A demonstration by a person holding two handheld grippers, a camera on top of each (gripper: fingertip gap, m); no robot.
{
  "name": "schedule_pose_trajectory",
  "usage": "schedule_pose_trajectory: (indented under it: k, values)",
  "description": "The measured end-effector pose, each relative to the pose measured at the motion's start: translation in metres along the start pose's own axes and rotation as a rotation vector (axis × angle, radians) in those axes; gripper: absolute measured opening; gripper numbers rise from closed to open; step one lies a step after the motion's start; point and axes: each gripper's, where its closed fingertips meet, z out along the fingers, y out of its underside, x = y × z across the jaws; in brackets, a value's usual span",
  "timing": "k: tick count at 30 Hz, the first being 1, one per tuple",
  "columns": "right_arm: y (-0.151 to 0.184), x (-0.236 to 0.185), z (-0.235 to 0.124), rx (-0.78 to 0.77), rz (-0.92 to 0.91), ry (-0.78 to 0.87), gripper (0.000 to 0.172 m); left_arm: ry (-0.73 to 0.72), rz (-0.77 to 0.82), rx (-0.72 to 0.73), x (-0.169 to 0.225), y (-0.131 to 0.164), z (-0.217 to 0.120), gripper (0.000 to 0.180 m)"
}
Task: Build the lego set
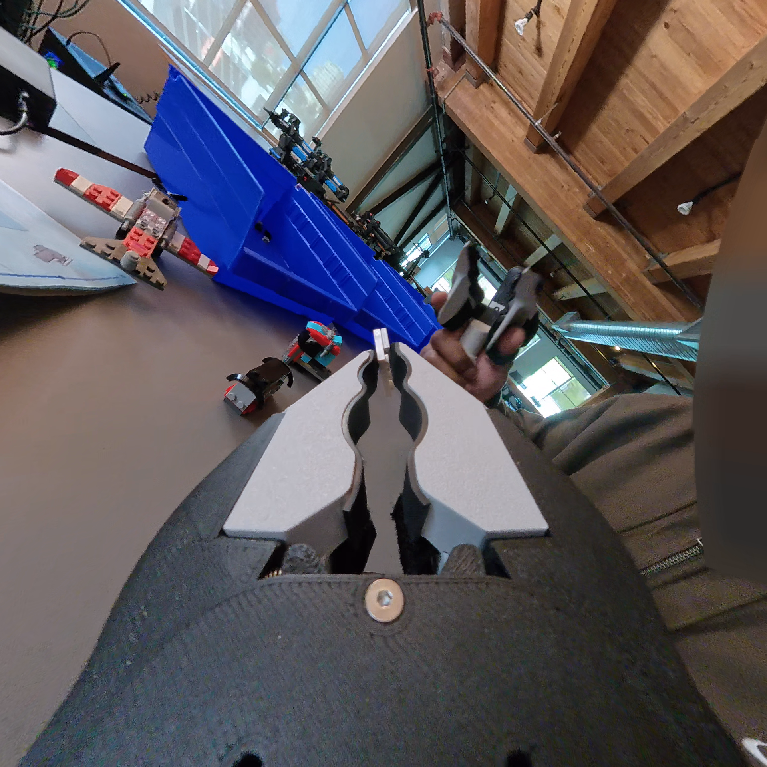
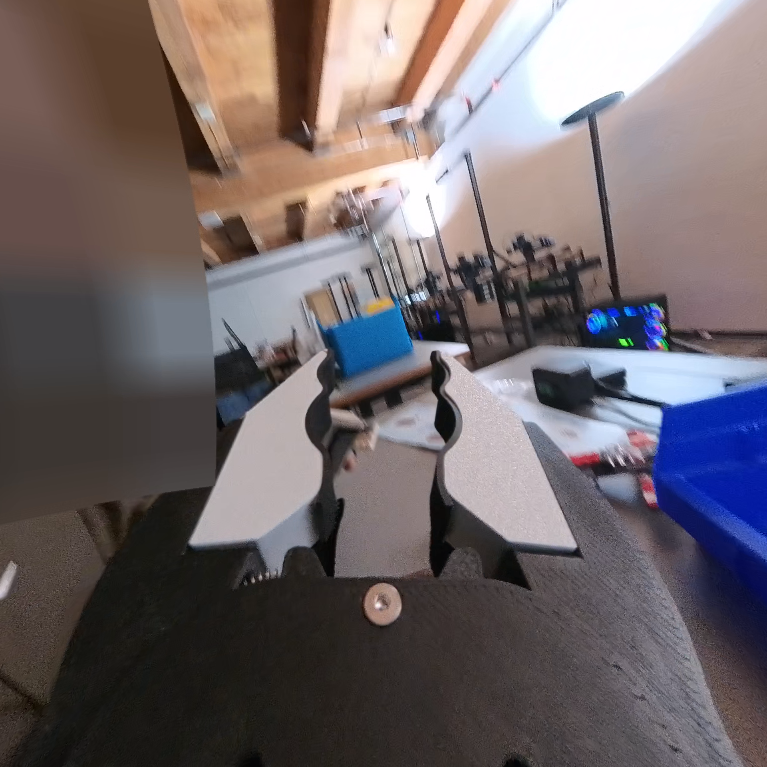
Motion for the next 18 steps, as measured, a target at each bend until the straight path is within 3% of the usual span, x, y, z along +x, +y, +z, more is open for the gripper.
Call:
schedule_pose_trajectory:
  k: [7,18]
  values:
    - [0.101,0.01,-0.007,-0.465,-0.233,0.012,0.042,-0.032,-0.081,-0.009,-0.009,0.019,0.008,0.007]
    - [0.125,-0.014,-0.005,-0.485,-0.367,-0.016,0.041,0.04,-0.263,0.049,0.009,0.047,0.037,0.006]
